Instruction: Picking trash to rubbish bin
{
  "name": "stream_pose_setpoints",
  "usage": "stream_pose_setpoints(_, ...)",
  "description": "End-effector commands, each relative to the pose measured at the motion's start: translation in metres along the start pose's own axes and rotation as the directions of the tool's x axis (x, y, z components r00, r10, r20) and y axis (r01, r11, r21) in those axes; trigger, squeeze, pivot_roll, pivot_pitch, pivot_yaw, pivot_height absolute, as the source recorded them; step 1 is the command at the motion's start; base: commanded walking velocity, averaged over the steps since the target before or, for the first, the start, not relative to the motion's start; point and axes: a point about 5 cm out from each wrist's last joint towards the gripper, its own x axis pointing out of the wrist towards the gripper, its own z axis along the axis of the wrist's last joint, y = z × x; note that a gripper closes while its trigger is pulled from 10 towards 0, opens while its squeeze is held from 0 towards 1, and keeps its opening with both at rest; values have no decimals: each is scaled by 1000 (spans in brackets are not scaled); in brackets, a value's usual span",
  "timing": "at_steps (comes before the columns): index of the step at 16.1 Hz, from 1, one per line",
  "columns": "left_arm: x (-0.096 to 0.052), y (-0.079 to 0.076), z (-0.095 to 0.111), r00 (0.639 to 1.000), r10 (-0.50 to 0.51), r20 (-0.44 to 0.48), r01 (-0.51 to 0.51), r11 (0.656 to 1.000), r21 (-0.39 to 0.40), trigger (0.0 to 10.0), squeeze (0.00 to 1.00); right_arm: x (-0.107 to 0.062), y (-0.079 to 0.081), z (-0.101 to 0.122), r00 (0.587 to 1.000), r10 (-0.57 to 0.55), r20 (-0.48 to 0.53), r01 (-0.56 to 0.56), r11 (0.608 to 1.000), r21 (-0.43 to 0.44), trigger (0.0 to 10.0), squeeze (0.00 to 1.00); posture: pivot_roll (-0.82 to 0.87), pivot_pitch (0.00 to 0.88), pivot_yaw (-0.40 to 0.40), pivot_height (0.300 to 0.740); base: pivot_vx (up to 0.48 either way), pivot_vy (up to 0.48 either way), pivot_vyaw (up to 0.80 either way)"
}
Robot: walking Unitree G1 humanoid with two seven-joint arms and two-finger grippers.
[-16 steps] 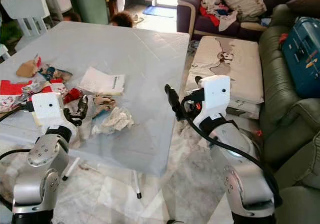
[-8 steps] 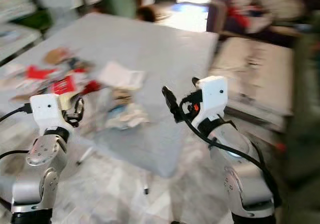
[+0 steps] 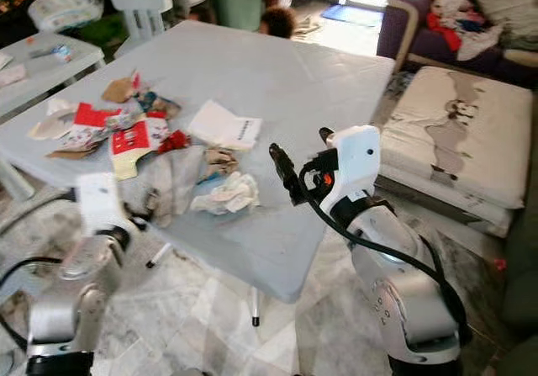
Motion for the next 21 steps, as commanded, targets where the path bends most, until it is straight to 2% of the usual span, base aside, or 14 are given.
stream_pose_setpoints(1,3,-2,-3,999,-35,-32,35,999,14,10000,0,-1,-1,2,1000,-4,2,4,1000,1,10000,0,-28,79,-24,740,0,0,0)
stream_pose_setpoints(7,18,0,5,998,-67,-16,68,997,35,10000,0,-3,-2,2,1000,-12,-1,12,1000,0,10000,0,-44,87,-24,740,0,0,0)
stream_pose_setpoints(10,25,-3,1,993,-106,-49,108,994,26,10000,0,-3,-3,3,1000,-14,-1,14,1000,-4,10000,0,-53,92,-25,740,0,0,0)
stream_pose_setpoints(12,27,-7,-3,990,-130,-53,131,991,19,8784,0,-4,-3,4,1000,-15,-4,15,1000,-5,10000,0,-55,94,-26,740,0,0,0)
stream_pose_setpoints(13,27,-8,-4,989,-137,-59,138,990,20,10000,0,-4,-3,4,1000,-15,-4,15,1000,-5,10000,0,-57,96,-28,740,0,0,0)
stream_pose_setpoints(16,29,-12,-12,982,-163,-95,167,985,36,10000,0,-5,-3,4,1000,-11,-7,11,1000,-9,10000,0,-62,99,-29,740,0,0,0)
stream_pose_setpoints(17,29,-12,-13,980,-171,-101,175,984,38,9294,0,-5,-3,4,1000,-12,-8,12,1000,-9,10000,0,-62,99,-29,740,0,0,0)
stream_pose_setpoints(18,27,-10,-17,978,-170,-122,177,983,50,0,0,-5,-3,4,1000,-13,-9,13,1000,-7,10000,0,-62,101,-30,740,0,0,0)
stream_pose_setpoints(21,25,-7,-22,977,-165,-137,174,983,55,0,0,-5,-2,3,1000,-10,-14,10,1000,-3,10000,0,-61,103,-31,740,0,0,0)
